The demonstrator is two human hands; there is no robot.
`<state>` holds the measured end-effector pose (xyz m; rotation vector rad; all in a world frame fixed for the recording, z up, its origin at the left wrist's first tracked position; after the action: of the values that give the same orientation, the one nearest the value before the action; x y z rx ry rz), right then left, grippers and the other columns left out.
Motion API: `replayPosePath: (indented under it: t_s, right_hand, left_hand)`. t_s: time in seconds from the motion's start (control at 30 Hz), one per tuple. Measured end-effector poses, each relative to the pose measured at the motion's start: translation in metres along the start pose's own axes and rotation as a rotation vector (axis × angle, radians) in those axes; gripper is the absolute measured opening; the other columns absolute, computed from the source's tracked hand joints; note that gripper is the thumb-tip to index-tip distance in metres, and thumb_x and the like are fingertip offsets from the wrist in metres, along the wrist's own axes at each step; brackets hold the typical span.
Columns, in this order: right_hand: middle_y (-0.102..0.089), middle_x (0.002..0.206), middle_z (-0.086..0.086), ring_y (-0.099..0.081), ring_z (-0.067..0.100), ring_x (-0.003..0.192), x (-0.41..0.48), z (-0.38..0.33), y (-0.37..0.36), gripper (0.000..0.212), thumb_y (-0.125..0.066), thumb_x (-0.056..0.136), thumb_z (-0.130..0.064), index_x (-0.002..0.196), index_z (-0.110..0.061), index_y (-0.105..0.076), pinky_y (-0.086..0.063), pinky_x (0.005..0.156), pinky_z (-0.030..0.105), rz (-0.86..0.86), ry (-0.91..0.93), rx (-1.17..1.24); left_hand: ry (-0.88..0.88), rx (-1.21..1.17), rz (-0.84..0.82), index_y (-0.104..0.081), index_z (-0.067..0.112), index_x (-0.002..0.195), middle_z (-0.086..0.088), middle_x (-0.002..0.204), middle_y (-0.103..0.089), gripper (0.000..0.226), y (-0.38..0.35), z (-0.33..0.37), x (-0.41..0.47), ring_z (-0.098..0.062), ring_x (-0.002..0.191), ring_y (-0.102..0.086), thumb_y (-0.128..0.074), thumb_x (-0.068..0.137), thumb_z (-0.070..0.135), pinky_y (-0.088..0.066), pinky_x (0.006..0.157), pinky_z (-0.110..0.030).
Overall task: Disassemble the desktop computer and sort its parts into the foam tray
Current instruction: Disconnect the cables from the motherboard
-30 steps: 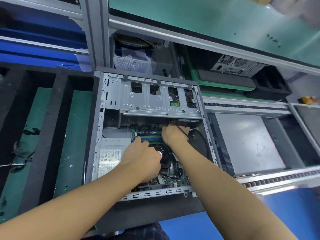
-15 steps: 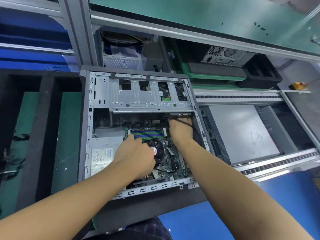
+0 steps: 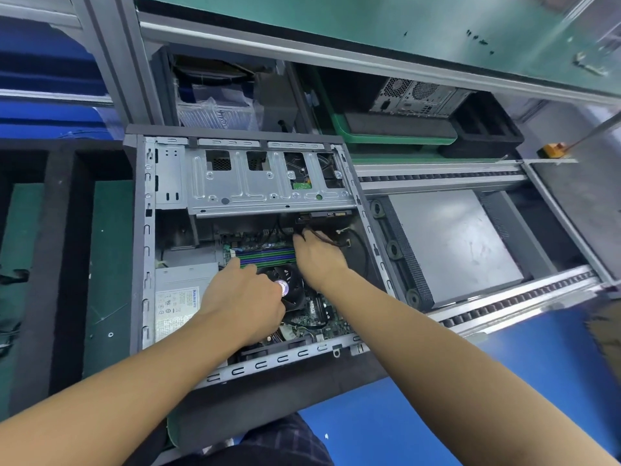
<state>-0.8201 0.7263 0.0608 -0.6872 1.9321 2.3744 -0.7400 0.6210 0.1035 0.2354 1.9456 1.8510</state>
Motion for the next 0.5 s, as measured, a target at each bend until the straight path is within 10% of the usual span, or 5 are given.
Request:
replayPosePath:
  t_s: [0.17, 0.33, 0.5]
  right_hand:
    - [-0.025, 0.155, 0.024, -0.028, 0.040, 0.141, -0.030, 0.005, -0.017, 0.082, -0.056, 0.092, -0.013, 0.155, -0.002, -0.006, -0.031, 0.113, 0.048, -0.302, -0.110, 0.034]
    - [-0.034, 0.150, 0.025, -0.036, 0.040, 0.135, -0.050, 0.007, -0.009, 0.067, -0.052, 0.093, -0.020, 0.150, 0.003, -0.024, -0.037, 0.106, 0.046, -0.322, -0.209, -0.001]
    - [-0.005, 0.159, 0.033, -0.028, 0.043, 0.140, -0.072, 0.027, -0.005, 0.066, -0.046, 0.097, -0.024, 0.151, 0.005, -0.021, -0.040, 0.104, 0.044, -0.312, -0.321, -0.145]
  left_hand:
    - [0.004, -0.002, 0.002, -0.050, 0.027, 0.072, 0.005, 0.069, -0.057, 0.033, -0.003, -0.001, 0.000, -0.020, 0.071, -0.040, -0.031, 0.094, 0.042, -0.020, 0.071, -0.040]
    - [0.005, 0.001, 0.013, -0.039, 0.025, 0.063, 0.005, 0.071, -0.061, 0.036, -0.002, -0.001, 0.001, -0.021, 0.070, -0.037, -0.032, 0.094, 0.041, -0.022, 0.075, -0.042]
    - [-0.001, 0.017, 0.009, -0.032, 0.024, 0.060, 0.004, 0.077, -0.064, 0.039, -0.002, 0.000, 0.000, -0.022, 0.072, -0.038, -0.034, 0.096, 0.038, -0.023, 0.075, -0.042]
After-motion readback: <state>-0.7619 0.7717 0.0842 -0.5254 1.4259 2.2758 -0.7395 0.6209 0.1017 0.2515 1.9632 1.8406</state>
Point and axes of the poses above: each hand's wrist, its own x-axis towards the middle knuckle, its own y-axis out of the back of the hand, z = x × y, the point moved 7 cm from there along x, towards the middle knuckle
